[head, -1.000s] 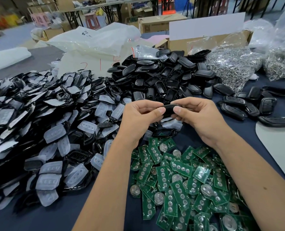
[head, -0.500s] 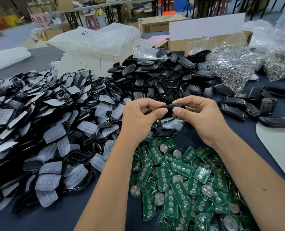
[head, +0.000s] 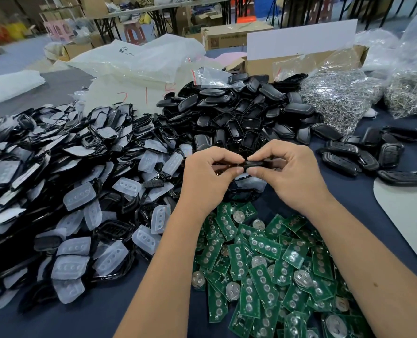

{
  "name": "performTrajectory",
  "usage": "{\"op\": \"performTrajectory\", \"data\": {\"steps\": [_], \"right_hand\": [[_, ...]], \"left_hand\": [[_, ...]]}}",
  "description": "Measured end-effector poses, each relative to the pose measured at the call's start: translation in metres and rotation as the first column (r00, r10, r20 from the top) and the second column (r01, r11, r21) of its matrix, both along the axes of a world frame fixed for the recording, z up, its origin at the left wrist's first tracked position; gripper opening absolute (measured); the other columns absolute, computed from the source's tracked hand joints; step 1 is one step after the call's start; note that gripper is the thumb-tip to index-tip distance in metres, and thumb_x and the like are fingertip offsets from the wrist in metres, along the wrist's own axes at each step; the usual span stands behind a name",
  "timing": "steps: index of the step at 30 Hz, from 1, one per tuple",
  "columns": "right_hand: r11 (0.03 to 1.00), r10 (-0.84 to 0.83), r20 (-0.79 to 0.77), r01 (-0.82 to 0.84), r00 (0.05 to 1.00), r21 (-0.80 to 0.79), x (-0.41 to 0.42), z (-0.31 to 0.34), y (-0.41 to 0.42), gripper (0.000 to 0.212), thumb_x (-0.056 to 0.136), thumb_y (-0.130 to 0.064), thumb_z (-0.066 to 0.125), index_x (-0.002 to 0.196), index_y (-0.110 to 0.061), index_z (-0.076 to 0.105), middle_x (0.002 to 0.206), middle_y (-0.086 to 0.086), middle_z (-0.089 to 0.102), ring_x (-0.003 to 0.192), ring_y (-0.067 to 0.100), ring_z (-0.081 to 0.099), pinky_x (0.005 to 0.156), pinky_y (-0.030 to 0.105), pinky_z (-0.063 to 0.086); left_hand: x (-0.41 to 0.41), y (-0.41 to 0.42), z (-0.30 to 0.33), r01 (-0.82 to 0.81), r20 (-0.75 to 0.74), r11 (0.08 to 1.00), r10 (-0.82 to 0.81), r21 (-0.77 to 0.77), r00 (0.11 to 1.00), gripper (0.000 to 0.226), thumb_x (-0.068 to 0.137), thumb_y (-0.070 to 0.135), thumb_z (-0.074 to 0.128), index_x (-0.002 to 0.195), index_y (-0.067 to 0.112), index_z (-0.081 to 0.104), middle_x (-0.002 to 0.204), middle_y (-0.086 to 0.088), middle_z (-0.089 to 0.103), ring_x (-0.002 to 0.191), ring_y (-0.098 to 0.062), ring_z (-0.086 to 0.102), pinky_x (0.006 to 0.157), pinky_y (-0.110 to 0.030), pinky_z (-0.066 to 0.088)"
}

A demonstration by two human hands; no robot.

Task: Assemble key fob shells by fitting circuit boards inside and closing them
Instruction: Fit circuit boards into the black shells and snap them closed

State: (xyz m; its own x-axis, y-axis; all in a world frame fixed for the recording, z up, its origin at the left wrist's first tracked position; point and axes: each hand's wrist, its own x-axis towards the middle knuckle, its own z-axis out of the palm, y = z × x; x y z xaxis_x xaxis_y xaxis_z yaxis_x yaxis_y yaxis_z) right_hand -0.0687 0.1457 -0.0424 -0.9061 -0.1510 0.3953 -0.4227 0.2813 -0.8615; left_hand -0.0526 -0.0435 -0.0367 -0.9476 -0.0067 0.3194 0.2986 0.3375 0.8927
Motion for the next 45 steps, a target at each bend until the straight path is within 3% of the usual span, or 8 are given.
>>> {"op": "performTrajectory", "data": {"steps": [8, 20, 25, 27, 30, 33, 36, 45], "right_hand": [[0.998, 0.006, -0.066, -0.002, 0.998, 0.058, 0.006, 0.005, -0.004, 0.020, 0.079, -0.006, 0.089, 0.095, -0.014, 0.079, 0.091, -0.003, 0.073, 0.090, 0.015, 0.070, 0.083, 0.043, 0.058], [1.000, 0.007, -0.071, -0.007, 0.997, 0.000, 0.009, 0.008, -0.010, 0.038, 0.076, 0.006, 0.084, 0.101, -0.021, 0.073, 0.090, -0.008, 0.076, 0.095, 0.010, 0.073, 0.090, 0.025, 0.057], [0.979, 0.000, 0.020, 0.004, 1.000, -0.204, 0.002, 0.003, -0.007, 0.039, 0.085, -0.011, 0.084, 0.119, -0.020, 0.067, 0.096, -0.002, 0.078, 0.096, 0.015, 0.075, 0.089, 0.030, 0.059], [0.956, -0.025, 0.092, 0.051, 0.995, -0.288, 0.000, 0.001, -0.005, 0.029, 0.091, -0.023, 0.078, 0.118, -0.021, 0.068, 0.095, 0.000, 0.078, 0.093, 0.015, 0.074, 0.087, 0.031, 0.060], [0.963, -0.012, 0.139, 0.049, 0.990, -0.264, -0.001, -0.002, -0.007, 0.012, 0.100, -0.028, 0.068, 0.107, -0.023, 0.076, 0.093, 0.002, 0.078, 0.086, 0.018, 0.074, 0.080, 0.035, 0.063], [0.977, 0.013, 0.138, 0.017, 0.990, -0.211, 0.001, -0.004, -0.010, 0.017, 0.101, -0.032, 0.065, 0.096, -0.028, 0.080, 0.077, -0.006, 0.074, 0.069, 0.010, 0.067, 0.065, 0.026, 0.056], [0.981, 0.016, 0.153, 0.014, 0.988, -0.195, 0.001, -0.004, -0.009, 0.018, 0.097, -0.039, 0.069, 0.091, -0.028, 0.080, 0.060, -0.004, 0.062, 0.052, 0.013, 0.055, 0.054, 0.024, 0.047], [0.946, 0.084, 0.274, 0.009, 0.958, -0.324, 0.001, -0.004, -0.008, 0.029, 0.097, -0.026, 0.073, 0.076, -0.005, 0.073, 0.052, -0.001, 0.054, 0.041, 0.009, 0.041, 0.039, 0.018, 0.032]], "left_hand": [[0.003, 0.004, 0.002, -0.026, -0.092, 0.989, 0.012, -0.147, 0.996, 0.026, 0.077, 0.001, 0.085, 0.092, 0.021, 0.076, 0.087, 0.013, 0.074, 0.089, -0.004, 0.073, 0.082, -0.029, 0.062], [0.004, 0.007, 0.002, -0.056, -0.095, 0.984, 0.040, -0.171, 0.995, 0.033, 0.076, 0.005, 0.089, 0.100, 0.020, 0.071, 0.086, 0.008, 0.074, 0.083, -0.005, 0.072, 0.078, -0.028, 0.063], [0.004, 0.009, 0.002, -0.042, -0.005, 0.999, 0.042, -0.003, 0.999, 0.039, 0.079, 0.003, 0.085, 0.103, 0.029, 0.069, 0.087, 0.012, 0.076, 0.078, -0.005, 0.073, 0.066, -0.017, 0.057], [0.005, 0.011, 0.003, -0.039, 0.055, 0.992, 0.033, 0.117, 0.998, 0.040, 0.081, 0.002, 0.085, 0.104, 0.029, 0.067, 0.089, 0.009, 0.077, 0.080, -0.009, 0.075, 0.069, -0.022, 0.059], [0.005, 0.010, 0.004, -0.042, 0.160, 0.939, -0.014, 0.340, 0.987, 0.036, 0.083, -0.004, 0.081, 0.108, 0.018, 0.069, 0.094, -0.006, 0.078, 0.089, -0.025, 0.077, 0.079, -0.042, 0.064], [0.005, 0.009, 0.002, -0.026, 0.219, 0.873, -0.093, 0.486, 0.971, 0.025, 0.085, -0.008, 0.078, 0.104, 0.007, 0.071, 0.094, -0.011, 0.077, 0.090, -0.029, 0.077, 0.077, -0.038, 0.064], [0.006, 0.008, 0.002, -0.020, 0.254, 0.822, -0.153, 0.570, 0.955, 0.021, 0.085, -0.009, 0.077, 0.101, 0.001, 0.070, 0.091, -0.010, 0.076, 0.085, -0.027, 0.077, 0.074, -0.033, 0.064], [0.006, 0.009, 0.004, 0.001, 0.263, 0.779, -0.212, 0.626, 0.941, 0.015, 0.084, -0.008, 0.076, 0.089, 0.005, 0.071, 0.092, -0.019, 0.073, 0.087, -0.034, 0.076, 0.073, -0.034, 0.064]]}}
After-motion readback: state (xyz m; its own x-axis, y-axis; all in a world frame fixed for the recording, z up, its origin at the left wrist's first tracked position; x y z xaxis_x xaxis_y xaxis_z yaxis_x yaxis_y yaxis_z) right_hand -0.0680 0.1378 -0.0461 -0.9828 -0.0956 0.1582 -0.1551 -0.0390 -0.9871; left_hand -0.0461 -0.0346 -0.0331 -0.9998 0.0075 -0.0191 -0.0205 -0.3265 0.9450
